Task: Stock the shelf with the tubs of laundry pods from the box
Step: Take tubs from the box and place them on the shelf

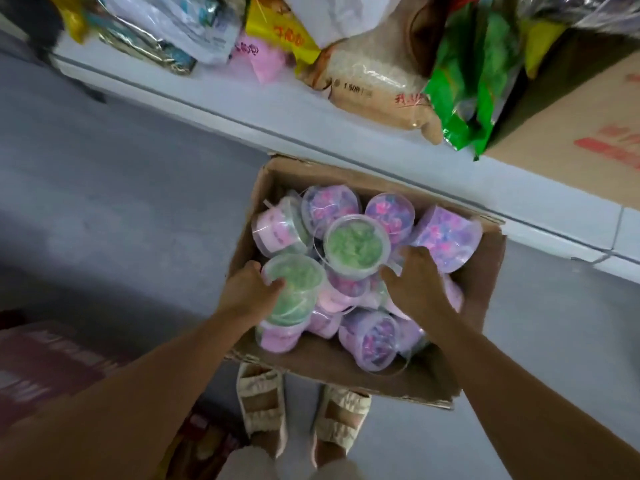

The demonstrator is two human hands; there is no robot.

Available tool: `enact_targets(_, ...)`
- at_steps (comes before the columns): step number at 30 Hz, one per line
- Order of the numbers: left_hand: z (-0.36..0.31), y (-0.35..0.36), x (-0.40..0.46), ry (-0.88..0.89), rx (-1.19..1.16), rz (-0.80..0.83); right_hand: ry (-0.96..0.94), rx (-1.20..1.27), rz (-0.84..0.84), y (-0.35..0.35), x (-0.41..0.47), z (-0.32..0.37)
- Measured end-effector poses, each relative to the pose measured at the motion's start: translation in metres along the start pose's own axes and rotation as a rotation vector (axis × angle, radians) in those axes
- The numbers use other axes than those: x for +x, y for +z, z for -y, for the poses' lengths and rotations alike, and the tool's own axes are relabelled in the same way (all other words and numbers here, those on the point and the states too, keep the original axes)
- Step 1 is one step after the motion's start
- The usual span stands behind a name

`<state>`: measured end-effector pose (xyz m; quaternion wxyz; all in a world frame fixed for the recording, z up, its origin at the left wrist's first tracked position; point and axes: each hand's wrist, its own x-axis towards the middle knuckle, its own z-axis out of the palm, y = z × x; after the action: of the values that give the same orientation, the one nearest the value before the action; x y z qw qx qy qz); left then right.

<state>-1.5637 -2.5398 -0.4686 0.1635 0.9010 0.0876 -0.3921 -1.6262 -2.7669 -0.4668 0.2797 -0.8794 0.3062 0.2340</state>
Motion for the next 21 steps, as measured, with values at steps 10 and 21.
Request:
enact_targets(10, 0.014, 0.047, 0.054, -0.218, -0.252, 0.043, 0.098, -0.073, -0.122, 0.051, 0.054, -0.005)
enact_targets(21, 0.018, 0.032, 0.039, -0.307, -0.399, 0.038, 0.127, 0.272, 0.07, 0.025, 0.046, 0.019)
